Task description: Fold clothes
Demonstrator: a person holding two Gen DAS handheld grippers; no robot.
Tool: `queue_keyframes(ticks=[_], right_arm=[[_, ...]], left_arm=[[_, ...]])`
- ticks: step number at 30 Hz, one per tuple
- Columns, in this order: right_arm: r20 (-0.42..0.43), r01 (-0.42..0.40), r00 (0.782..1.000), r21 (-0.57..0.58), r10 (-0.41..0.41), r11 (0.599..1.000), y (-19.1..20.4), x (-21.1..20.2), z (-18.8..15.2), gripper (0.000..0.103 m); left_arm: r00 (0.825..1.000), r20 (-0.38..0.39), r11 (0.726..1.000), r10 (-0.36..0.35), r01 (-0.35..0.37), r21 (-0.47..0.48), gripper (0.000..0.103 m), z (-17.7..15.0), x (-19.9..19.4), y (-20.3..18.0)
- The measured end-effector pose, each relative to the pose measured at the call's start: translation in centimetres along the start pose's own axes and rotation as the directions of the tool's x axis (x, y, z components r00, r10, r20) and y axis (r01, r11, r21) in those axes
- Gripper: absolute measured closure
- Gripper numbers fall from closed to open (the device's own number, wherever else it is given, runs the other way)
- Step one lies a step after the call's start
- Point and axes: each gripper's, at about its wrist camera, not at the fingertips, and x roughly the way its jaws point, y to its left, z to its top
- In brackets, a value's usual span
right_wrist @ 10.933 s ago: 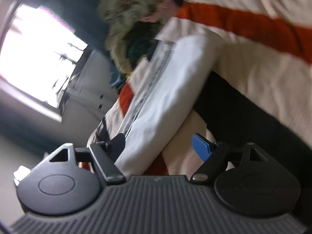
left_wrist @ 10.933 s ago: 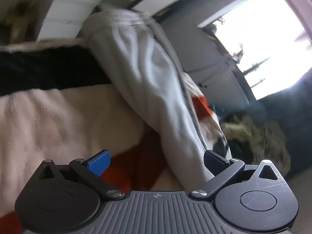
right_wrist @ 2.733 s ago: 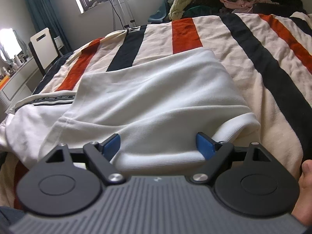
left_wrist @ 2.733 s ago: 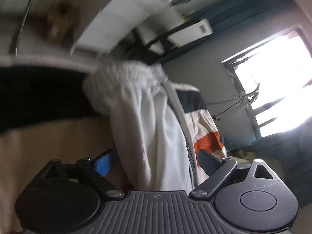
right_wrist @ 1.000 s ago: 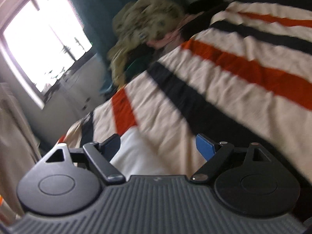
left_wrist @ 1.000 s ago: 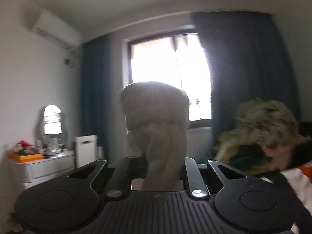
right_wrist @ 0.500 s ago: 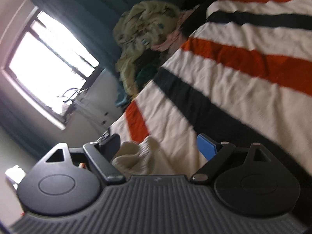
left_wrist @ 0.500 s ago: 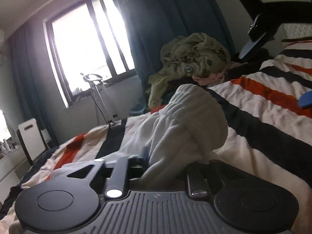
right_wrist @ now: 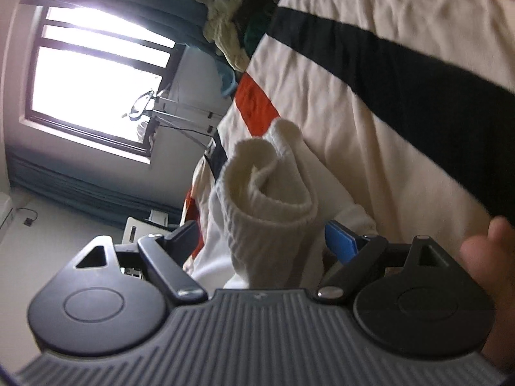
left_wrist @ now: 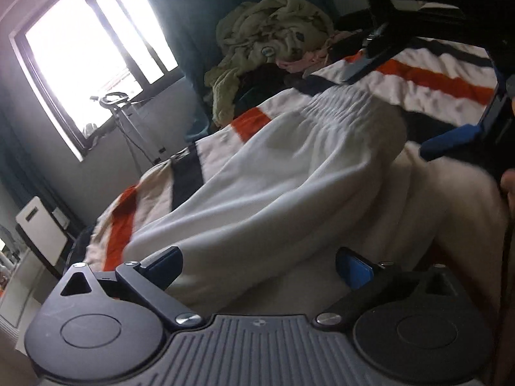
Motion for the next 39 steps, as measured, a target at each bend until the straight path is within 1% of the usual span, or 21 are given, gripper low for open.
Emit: queue_keyframes(ticks=[2,3,5,6,9,10,12,14,17,20,23,25,26,27,28,30,31,33,36,38,39], right_arm=[[-0.018,-0.002,1.000,0.007,0.002,1.000,0.0,0.4,-0.3,0.016],[-0.024,-0.007,1.000,-0.002,0.007,1.000,0.1,0.6,-0.4,0.016],[-0.026,0.001,1.000,-0.046,-0.002,0.999,0.7,1.2,-0.8,0.020],[-0.027,0.005,1.000,-0.067,-0.007,0.998,1.0,1.4,-0.9,0.020],[-0.030,0.038,0.999,-0.124,-0.042,0.992,1.9,2.6,-1.5,0.026],[-0.023,0.056,0.998,-0.142,-0.060,0.988,2.2,3.1,-1.6,0.031],[0.026,0.098,0.995,-0.195,-0.094,0.976,3.0,3.2,-1.9,0.036],[0.086,0.129,0.990,-0.257,-0.110,0.958,4.0,2.7,-2.3,0.036],[0.096,0.103,0.992,-0.272,-0.079,0.957,4.2,1.8,-2.4,0.036],[0.057,0.074,0.996,-0.206,-0.063,0.976,3.2,2.3,-2.0,0.035],[0.036,0.054,0.998,-0.155,-0.049,0.986,2.6,3.4,-1.4,0.035],[-0.001,0.064,0.998,-0.148,-0.065,0.987,2.5,4.9,-1.3,0.036],[-0.017,0.083,0.996,-0.155,-0.087,0.984,2.4,5.6,-1.4,0.036],[-0.015,0.106,0.994,-0.163,-0.110,0.981,2.4,6.1,-1.6,0.036],[0.003,0.117,0.993,-0.177,-0.119,0.977,2.7,6.1,-1.7,0.041],[0.045,0.126,0.992,-0.229,-0.119,0.965,3.4,5.8,-1.9,0.059],[0.069,0.124,0.992,-0.263,-0.109,0.957,4.0,5.4,-1.9,0.065],[0.132,0.088,0.990,-0.295,-0.051,0.951,4.7,3.9,-1.8,0.067],[0.199,0.043,0.980,-0.244,0.007,0.969,4.3,1.8,-0.6,0.068],[0.224,0.063,0.974,-0.181,-0.021,0.982,3.3,1.1,0.6,0.068],[0.205,0.083,0.977,-0.148,-0.052,0.985,2.6,1.2,1.1,0.068]], left_arm=[[0.999,0.000,0.999,0.037,-0.037,-0.030,0.001,-1.5,-0.5,1.6],[0.998,0.002,0.996,0.069,-0.069,-0.049,0.001,-2.2,-0.5,2.5],[0.990,0.009,0.988,0.141,-0.140,-0.071,0.001,-3.2,-0.8,3.5],[0.986,-0.001,0.982,0.166,-0.166,-0.087,0.001,-3.7,-0.7,4.0],[0.985,-0.073,0.973,0.159,-0.169,-0.160,0.001,-4.3,0.7,5.6],[0.981,-0.094,0.966,0.169,-0.184,-0.180,0.001,-4.5,1.3,6.1],[0.976,-0.127,0.953,0.175,-0.200,-0.228,0.001,-4.6,2.1,7.3],[0.974,-0.150,0.942,0.171,-0.207,-0.266,0.001,-5.0,2.2,8.3],[0.968,-0.167,0.922,0.187,-0.231,-0.309,0.001,-5.5,1.3,8.8],[0.965,-0.166,0.912,0.204,-0.249,-0.326,0.000,-5.8,0.7,9.0],[0.961,-0.165,0.911,0.220,-0.263,-0.317,0.000,-5.7,0.7,8.5],[0.959,-0.165,0.909,0.229,-0.272,-0.315,0.000,-5.7,0.5,8.2],[0.959,-0.166,0.909,0.231,-0.274,-0.315,0.000,-5.7,0.6,8.1],[0.958,-0.168,0.908,0.231,-0.274,-0.316,0.000,-5.7,0.6,8.1],[0.958,-0.170,0.907,0.232,-0.276,-0.319,0.000,-5.7,0.6,8.1],[0.957,-0.170,0.903,0.235,-0.279,-0.327,0.000,-5.8,0.4,8.1],[0.957,-0.169,0.901,0.236,-0.281,-0.332,0.000,-5.9,0.3,8.2],[0.955,-0.167,0.898,0.244,-0.288,-0.332,0.000,-6.0,0.1,8.1],[0.949,-0.165,0.900,0.268,-0.308,-0.308,0.000,-6.0,0.0,7.5],[0.951,-0.171,0.896,0.258,-0.302,-0.325,0.000,-6.1,-0.2,7.6],[0.951,-0.173,0.889,0.256,-0.302,-0.345,0.000,-6.2,-0.3,7.8]])
